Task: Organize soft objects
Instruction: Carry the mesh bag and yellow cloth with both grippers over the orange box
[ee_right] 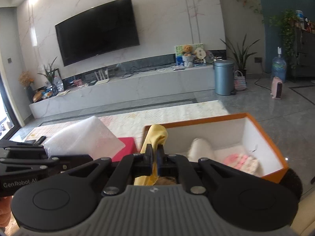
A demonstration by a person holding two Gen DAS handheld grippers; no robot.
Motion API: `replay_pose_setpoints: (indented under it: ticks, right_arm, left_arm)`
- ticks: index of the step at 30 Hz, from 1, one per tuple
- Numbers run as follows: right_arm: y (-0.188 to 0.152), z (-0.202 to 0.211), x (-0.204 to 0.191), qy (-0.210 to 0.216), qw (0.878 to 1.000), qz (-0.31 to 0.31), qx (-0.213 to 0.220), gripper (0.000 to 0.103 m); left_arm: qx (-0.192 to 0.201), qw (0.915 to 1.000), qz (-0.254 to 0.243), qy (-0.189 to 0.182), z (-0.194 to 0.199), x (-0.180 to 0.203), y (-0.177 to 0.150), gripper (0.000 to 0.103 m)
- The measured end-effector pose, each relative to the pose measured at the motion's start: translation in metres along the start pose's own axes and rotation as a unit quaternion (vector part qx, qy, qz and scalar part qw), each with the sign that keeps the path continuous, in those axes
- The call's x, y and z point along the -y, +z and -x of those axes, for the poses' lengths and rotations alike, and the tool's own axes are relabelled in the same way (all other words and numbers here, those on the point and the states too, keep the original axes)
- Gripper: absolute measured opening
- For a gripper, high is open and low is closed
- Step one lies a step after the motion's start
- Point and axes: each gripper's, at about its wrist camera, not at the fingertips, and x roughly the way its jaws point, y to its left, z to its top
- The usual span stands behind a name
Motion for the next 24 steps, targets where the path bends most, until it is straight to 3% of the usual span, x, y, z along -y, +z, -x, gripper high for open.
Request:
replay_pose_setpoints:
  ticks: [7,13,16,24]
  right_arm:
    - [0.024,-0.02,0.056,-0.034,0.999,-0.014,-0.039,0.001]
    - [0.025,-0.054,0.097,-0.059,0.992,-0.001,-0.114,0.001]
    - [0.021,-0.071,0.112,-0.065,0.986,0.012,-0.15,0.001]
    - [0.005,-0.121,0.139,-0.062,0.966,0.001,-0.253,0.001]
  left_arm:
    - [-0.064,0.9971,-0.004,-0.04,-0.066,0.02,0.027,0.005]
    - [-0.137,0.9873,-0.005,-0.081,-0.124,0.031,0.025,0.005]
    - [-0.169,0.9806,0.018,-0.097,-0.148,0.033,0.018,0.005]
    - [-0.237,0.9656,0.056,-0.092,-0.19,0.028,0.012,0.005]
